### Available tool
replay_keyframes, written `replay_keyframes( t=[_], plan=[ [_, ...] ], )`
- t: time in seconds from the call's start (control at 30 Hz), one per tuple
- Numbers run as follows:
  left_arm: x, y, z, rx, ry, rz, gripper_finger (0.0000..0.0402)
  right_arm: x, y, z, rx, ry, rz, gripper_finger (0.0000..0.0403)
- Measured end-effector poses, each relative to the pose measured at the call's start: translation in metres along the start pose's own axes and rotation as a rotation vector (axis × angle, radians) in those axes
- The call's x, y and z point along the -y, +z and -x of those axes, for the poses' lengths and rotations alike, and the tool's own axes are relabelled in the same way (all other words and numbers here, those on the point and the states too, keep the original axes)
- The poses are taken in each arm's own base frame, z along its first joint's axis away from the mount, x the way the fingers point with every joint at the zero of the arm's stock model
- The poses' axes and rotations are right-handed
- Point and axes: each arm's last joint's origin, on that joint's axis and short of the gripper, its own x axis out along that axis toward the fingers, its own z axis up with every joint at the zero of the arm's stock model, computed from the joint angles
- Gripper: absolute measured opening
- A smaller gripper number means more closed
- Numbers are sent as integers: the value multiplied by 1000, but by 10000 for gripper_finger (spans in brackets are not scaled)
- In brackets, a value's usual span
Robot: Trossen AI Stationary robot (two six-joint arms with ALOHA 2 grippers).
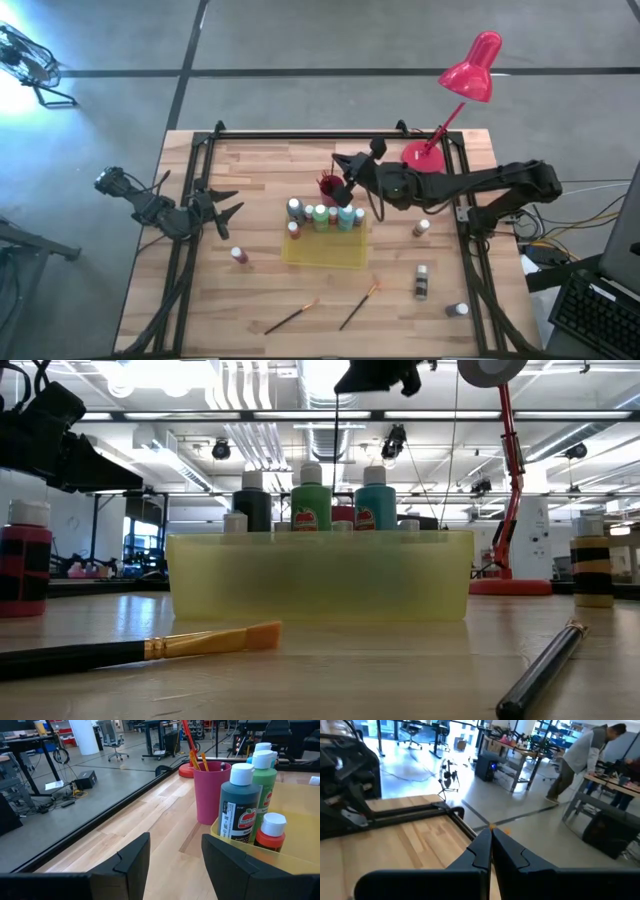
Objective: Pick & Place Paint Supplies
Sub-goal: Put the gold paint brush into the pink cup
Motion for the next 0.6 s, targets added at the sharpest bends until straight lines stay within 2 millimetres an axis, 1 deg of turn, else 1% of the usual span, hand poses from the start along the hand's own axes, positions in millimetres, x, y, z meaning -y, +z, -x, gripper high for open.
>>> replay_keyframes(
  t=[0.27, 0.6],
  plan=[
    [0, 0, 0, 0, -1, -1, 184, 2, -34, -5, 8, 24, -23, 8],
    [0, 0, 0, 0, 0, 0, 184, 8, -63, -12, -4, 39, -36, 8]
  ],
)
